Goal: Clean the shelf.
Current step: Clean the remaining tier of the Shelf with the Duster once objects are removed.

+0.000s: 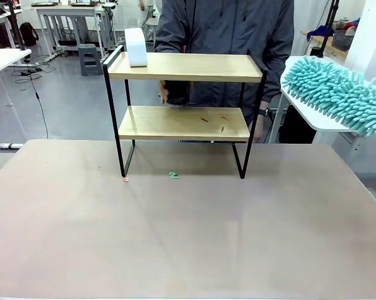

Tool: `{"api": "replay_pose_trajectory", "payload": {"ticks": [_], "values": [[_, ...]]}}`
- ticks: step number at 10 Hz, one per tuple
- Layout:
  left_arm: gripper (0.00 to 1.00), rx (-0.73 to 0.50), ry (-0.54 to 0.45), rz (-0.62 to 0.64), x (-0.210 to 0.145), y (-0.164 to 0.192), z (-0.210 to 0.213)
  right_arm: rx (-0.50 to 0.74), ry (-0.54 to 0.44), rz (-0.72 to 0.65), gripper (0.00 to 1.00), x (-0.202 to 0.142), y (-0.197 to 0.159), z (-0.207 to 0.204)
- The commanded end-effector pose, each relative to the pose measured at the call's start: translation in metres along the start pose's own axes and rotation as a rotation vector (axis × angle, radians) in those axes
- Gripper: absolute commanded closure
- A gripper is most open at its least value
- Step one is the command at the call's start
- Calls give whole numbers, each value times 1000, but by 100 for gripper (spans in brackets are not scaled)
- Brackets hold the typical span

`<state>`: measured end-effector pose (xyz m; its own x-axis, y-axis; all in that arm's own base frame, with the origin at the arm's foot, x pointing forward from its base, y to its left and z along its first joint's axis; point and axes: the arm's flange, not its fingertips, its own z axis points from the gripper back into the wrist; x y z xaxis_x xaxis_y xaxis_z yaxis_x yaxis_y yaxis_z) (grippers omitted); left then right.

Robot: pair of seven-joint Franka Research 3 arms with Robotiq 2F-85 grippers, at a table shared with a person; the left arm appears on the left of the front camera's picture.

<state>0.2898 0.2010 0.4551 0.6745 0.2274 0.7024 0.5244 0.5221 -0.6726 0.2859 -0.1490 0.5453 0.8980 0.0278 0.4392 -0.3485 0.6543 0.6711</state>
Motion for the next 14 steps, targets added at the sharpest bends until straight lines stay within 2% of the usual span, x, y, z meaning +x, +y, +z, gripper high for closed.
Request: {"api": "replay_pose_trajectory", "payload": {"ticks": [1, 2, 3, 4, 6, 7, 8, 10, 11, 12, 13, 14], "values": [[0, -13, -18, -20, 0, -2, -1, 0, 0, 0, 88, 0, 0, 0], [0, -13, -18, -20, 0, -2, -1, -56, 28, 11, 88, -13, 19, 3], [0, -13, -18, -20, 0, -2, -1, -100, 93, 136, 88, -28, 49, -1], [0, -13, -18, -20, 0, -2, -1, -214, 179, 239, 88, -41, 73, -10], [0, -13, -18, -20, 0, -2, -1, -360, 247, 312, 88, -43, 115, -55], [0, -13, -18, -20, 0, -2, -1, -391, 258, 334, 88, -37, 136, -86], [0, -13, -18, -20, 0, -2, -1, -377, 221, 362, 88, -30, 157, -116], [0, -13, -18, -20, 0, -2, -1, -476, 130, 319, 88, -20, 186, -162], [0, -13, -18, -20, 0, -2, -1, -443, 228, 331, 88, -22, 187, -166], [0, -13, -18, -20, 0, -2, -1, -437, 194, 373, 88, -30, 188, -139], [0, -13, -18, -20, 0, -2, -1, -451, 195, 364, 88, -27, 197, -159], [0, -13, -18, -20, 0, -2, -1, -576, 173, 266, 88, -25, 197, -151]]}}
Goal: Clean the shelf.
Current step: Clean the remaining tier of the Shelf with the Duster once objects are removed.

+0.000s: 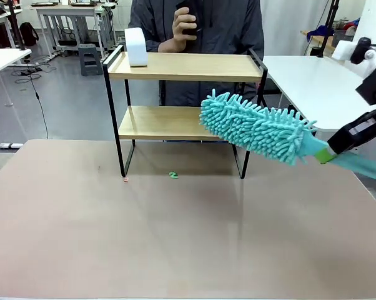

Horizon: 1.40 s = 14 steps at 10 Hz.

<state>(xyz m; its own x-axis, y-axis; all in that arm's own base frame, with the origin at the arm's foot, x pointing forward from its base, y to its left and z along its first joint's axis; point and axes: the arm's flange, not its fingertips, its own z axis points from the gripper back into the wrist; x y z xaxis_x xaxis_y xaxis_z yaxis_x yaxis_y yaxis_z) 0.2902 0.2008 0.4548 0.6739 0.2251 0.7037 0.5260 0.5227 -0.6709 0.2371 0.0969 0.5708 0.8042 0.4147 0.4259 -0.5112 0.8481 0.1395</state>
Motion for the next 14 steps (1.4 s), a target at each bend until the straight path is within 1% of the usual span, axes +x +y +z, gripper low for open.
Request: {"api": "replay_pose_trajectory", "payload": {"ticks": [1, 3, 4, 7, 9, 10, 11, 12, 13, 14], "values": [[0, -13, -19, -18, 0, -2, -1, -138, 3, -116, 88, 10, 9, -1], [0, -13, -19, -18, 0, -2, -1, -215, 1, -218, 88, 40, 21, -28], [0, -13, -19, -18, 0, -2, -1, -188, 4, -239, 88, 54, 27, -39], [0, -13, -19, -18, 0, -2, -1, -230, -60, -363, 88, 88, 36, -61], [0, -13, -19, -18, 0, -2, -1, -210, -73, -403, 88, 101, 43, -77], [0, -13, -19, -18, 0, -2, -1, -198, -98, -438, 88, 107, 46, -84], [0, -13, -19, -18, 0, -2, -1, -205, -101, -479, 88, 113, 48, -92], [0, -13, -19, -18, 0, -2, -1, -217, -129, -521, 88, 120, 48, -99], [0, -13, -19, -18, 0, -2, -1, -207, -204, -568, 88, 126, 46, -101], [0, -13, -19, -18, 0, -2, -1, -212, -205, -572, 88, 129, 46, -105]]}}
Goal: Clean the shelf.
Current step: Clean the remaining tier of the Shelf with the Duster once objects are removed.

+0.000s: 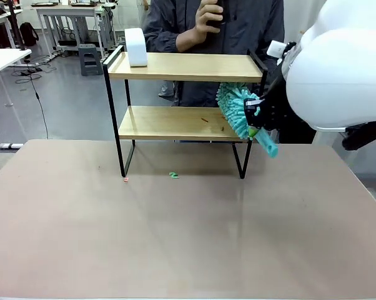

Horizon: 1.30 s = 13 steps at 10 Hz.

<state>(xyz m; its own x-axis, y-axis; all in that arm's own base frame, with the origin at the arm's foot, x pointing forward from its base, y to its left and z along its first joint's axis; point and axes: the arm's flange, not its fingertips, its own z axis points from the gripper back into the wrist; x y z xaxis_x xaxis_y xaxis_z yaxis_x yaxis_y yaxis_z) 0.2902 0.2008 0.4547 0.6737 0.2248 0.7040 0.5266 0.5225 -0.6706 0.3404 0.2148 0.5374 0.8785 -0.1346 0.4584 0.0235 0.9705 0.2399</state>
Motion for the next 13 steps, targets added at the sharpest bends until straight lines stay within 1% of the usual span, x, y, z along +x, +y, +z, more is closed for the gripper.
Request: {"api": "replay_pose_trajectory", "payload": {"ticks": [1, 4, 5, 6, 7, 9, 10, 11, 12, 13], "values": [[0, -12, -19, -17, 0, -2, -1, -49, -34, -20, 88, 8, 11, -13], [0, -12, -19, -17, 0, -2, -1, -60, 5, -30, 88, 14, 5, -29], [0, -12, -19, -17, 0, -2, -1, -43, 23, -15, 88, 15, 5, -34], [0, -12, -19, -17, 0, -2, -1, -15, 64, 7, 88, 16, 6, -40], [0, -12, -19, -17, 0, -2, -1, 27, 126, 42, 88, 15, 8, -43], [0, -12, -19, -17, 0, -2, -1, 105, 249, 143, 88, 14, 8, -46], [0, -12, -19, -17, 0, -2, -1, 170, 296, 238, 88, 12, 4, -42], [0, -12, -19, -17, 0, -2, -1, 178, 350, 406, 88, 8, -3, -37], [0, -12, -19, -17, 0, -2, -1, 204, 446, 623, 88, 1, -16, -30], [0, -12, -19, -17, 0, -2, -1, 286, 523, 823, 88, -3, -32, -20]]}}
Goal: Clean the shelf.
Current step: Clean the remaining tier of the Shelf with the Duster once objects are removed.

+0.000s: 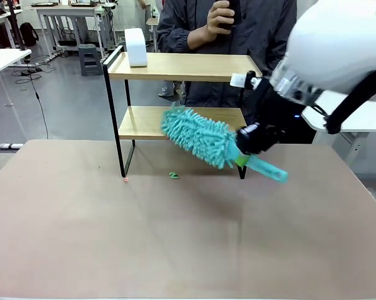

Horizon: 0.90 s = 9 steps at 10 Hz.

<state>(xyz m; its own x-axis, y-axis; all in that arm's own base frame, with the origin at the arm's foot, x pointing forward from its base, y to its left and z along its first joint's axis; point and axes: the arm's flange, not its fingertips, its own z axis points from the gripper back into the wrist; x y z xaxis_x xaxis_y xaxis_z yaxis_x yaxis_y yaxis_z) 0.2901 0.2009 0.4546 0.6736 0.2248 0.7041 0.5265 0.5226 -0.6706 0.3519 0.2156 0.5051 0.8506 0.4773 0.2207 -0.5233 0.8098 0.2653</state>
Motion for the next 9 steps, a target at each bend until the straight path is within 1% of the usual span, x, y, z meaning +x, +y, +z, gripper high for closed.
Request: {"api": "replay_pose_trajectory", "payload": {"ticks": [1, 2, 3, 4, 5, 6, 7, 8, 9], "values": [[0, -12, -19, -17, 1, -2, -1, 101, 145, 407, 88, -31, -31, 28], [0, -12, -19, -17, 1, -2, -1, 199, 116, 427, 88, -41, -43, 38], [0, -12, -19, -17, 1, -2, -1, 267, 94, 433, 88, -48, -55, 42], [0, -12, -19, -17, 1, -2, -1, 334, 97, 434, 88, -55, -64, 42], [0, -12, -19, -17, 1, -2, -1, 354, 83, 421, 88, -62, -74, 41], [0, -12, -19, -17, 1, -2, -1, 403, 61, 451, 88, -79, -84, 48], [0, -12, -19, -17, 1, -2, -1, 422, -1, 440, 88, -110, -102, 68], [0, -12, -19, -17, 1, -2, -1, 452, -110, 416, 88, -158, -131, 94], [0, -12, -19, -17, 1, -2, -1, 441, -311, 224, 88, -231, -178, 115]]}}
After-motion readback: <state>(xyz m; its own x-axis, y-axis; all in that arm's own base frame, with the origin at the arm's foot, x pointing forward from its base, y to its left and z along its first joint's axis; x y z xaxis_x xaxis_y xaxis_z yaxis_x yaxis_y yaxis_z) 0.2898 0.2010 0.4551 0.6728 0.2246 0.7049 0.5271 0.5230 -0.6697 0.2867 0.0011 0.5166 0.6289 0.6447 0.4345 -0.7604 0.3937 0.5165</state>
